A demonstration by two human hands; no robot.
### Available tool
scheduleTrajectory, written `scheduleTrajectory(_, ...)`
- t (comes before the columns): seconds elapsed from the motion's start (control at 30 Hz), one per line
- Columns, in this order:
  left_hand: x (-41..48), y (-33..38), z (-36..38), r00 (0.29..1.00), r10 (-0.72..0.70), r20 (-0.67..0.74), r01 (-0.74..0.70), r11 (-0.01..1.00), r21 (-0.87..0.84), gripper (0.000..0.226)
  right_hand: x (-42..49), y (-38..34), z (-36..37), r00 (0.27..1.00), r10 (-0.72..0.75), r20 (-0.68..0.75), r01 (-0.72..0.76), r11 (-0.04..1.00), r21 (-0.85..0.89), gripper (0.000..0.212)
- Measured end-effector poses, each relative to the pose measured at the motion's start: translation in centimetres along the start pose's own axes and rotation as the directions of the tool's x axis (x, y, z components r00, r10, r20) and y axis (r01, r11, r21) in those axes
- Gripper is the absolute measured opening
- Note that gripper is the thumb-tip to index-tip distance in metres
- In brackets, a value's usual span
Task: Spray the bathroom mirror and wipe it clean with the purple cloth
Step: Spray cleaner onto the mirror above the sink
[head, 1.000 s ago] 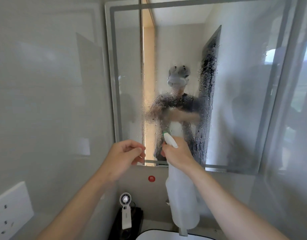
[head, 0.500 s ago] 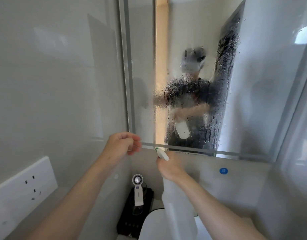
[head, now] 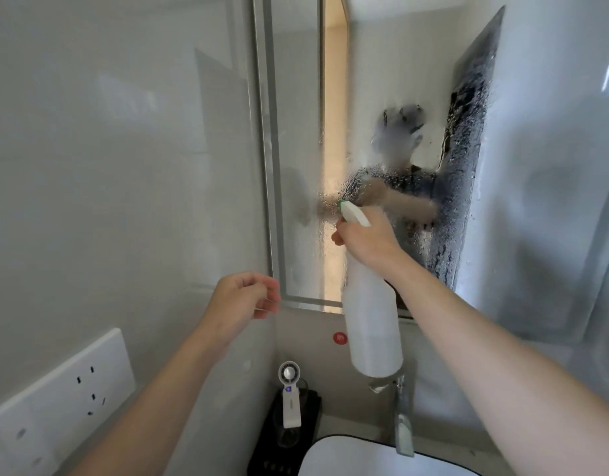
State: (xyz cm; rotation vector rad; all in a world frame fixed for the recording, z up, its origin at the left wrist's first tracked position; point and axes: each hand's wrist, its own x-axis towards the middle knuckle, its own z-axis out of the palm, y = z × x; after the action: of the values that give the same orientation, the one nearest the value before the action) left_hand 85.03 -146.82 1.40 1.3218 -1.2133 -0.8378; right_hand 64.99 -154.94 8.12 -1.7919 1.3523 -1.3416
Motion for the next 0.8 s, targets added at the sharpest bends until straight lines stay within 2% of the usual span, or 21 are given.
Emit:
scheduleTrajectory(0.13,0.8,2.2,0.0,0.999,0.044,-0.010,-0.044,0.999,-0.007,0.026,2.0,-3.2,-0.5,1.000,-0.021,0.018,0.021,0.999,-0.036,0.031)
scheduleTrajectory(0.27,1.5,4.7,0.1,0.996,0.093,-0.012,-0.093,0.996,0.002,0.028,2.5,-4.4,-0.6,0.999,-0.033,0.004,0.034,0.997,-0.066,0.014)
scheduleTrajectory(0.4,2.4,6.8,-0.1,0.992,0.123,-0.016,-0.123,0.992,0.026,0.028,3.0,-5.0,-0.8,0.997,-0.062,-0.036,0.059,0.995,-0.083,0.022)
scheduleTrajectory(0.63,3.2,10.6,0.3,0.981,0.193,-0.010,-0.193,0.981,0.016,0.027,5.6,-10.1,-3.4,0.984,-0.102,-0.149,0.119,0.986,0.115,0.013)
scheduleTrajectory(0.8,3.1,13.1,0.3,0.970,0.241,-0.018,-0.241,0.971,-0.005,0.024,7.0,-14.3,-5.0,0.978,-0.166,-0.124,0.178,0.980,0.087,0.023)
